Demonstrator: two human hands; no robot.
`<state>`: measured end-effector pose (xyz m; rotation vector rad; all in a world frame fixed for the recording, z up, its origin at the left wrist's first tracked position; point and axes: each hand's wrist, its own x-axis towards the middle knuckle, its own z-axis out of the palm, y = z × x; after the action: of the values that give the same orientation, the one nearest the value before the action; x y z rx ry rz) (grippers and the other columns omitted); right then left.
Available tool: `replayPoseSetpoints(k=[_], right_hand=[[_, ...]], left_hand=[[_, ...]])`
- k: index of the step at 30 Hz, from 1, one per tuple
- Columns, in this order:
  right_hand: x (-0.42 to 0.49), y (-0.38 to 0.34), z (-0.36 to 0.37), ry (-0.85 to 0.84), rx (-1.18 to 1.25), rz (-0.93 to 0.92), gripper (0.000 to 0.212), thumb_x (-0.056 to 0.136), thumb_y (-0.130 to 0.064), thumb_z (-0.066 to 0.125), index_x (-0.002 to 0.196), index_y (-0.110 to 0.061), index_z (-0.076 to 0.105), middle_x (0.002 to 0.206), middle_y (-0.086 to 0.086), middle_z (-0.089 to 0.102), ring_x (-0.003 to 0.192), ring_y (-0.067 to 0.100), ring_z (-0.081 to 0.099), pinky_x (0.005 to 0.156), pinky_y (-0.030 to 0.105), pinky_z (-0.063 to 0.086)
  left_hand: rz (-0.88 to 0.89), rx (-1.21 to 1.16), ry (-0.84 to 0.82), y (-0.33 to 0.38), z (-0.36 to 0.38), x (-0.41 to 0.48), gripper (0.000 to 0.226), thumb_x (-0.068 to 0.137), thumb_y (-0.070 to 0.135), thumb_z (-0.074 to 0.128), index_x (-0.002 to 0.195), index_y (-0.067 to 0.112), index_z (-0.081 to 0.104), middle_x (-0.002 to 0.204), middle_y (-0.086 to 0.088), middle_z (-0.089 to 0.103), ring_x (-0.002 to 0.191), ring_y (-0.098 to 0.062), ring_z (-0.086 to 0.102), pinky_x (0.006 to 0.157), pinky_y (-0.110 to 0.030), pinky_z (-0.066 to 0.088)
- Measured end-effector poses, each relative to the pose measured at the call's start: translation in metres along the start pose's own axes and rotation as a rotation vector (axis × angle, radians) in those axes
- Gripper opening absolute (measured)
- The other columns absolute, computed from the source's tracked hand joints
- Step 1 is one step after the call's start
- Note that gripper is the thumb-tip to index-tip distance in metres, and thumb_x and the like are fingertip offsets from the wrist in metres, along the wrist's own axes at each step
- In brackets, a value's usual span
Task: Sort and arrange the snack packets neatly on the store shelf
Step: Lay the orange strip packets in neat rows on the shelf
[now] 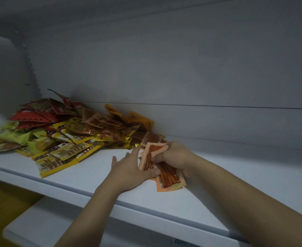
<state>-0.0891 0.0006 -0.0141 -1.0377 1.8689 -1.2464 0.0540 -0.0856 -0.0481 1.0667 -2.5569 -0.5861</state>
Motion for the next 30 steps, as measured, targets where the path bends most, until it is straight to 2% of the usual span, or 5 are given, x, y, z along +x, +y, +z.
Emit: replayPoseSetpoints(k=[4,14,17,21,30], right_hand=[[0.0,0.0,-0.008,-0.041,-0.023,-0.035,0.024,0.08,-0.012,0.076,0.102,-0.015,0.067,0.092,0.002,0.072,0.083,0.017,0.069,0.065,0.021,0.055],[0.002,-0.001,-0.005,-0.135,0.289,0.082,0.044,0.074,0.003,0.077,0.116,-0.003,0.064,0.101,0.018,0.073,0.097,0.037,0.07,0.092,0.054,0.055],[0.003,0.0,-0.005,-0.148,0.327,0.099,0.04,0.075,0.003,0.076,0.113,-0.002,0.067,0.096,0.017,0.075,0.093,0.036,0.071,0.09,0.053,0.056],[0.006,0.001,-0.007,-0.1,0.379,0.034,0.037,0.074,-0.001,0.077,0.11,-0.004,0.069,0.095,0.015,0.076,0.089,0.035,0.073,0.087,0.053,0.057],[0.001,-0.019,-0.035,0.093,0.362,-0.408,0.022,0.074,0.004,0.078,0.092,-0.007,0.072,0.084,0.005,0.076,0.077,0.017,0.073,0.064,0.026,0.057]], left_hand=[[0.081,-0.016,-0.021,0.001,0.001,-0.002,0.079,0.081,0.074,0.054,0.147,0.04,0.027,0.139,0.016,0.053,0.133,-0.018,0.048,0.121,-0.054,0.008],[0.155,-0.254,-0.013,0.002,-0.003,-0.006,0.073,0.083,0.052,0.072,0.141,0.049,0.029,0.123,0.023,0.059,0.113,-0.008,0.06,0.097,-0.037,0.051],[0.157,-0.35,0.082,0.0,-0.001,-0.007,0.094,0.072,0.047,0.084,0.145,0.049,0.024,0.117,0.039,0.05,0.107,0.013,0.054,0.086,-0.015,0.047],[0.153,-0.45,0.157,0.002,-0.001,-0.003,0.119,0.066,0.041,0.089,0.155,0.038,0.01,0.141,0.023,0.035,0.123,0.001,0.043,0.099,-0.029,0.047],[0.226,-0.781,0.173,0.03,0.009,0.003,0.067,0.063,0.033,0.087,0.113,0.058,0.05,0.117,0.014,0.064,0.112,-0.011,0.062,0.075,-0.027,0.06]])
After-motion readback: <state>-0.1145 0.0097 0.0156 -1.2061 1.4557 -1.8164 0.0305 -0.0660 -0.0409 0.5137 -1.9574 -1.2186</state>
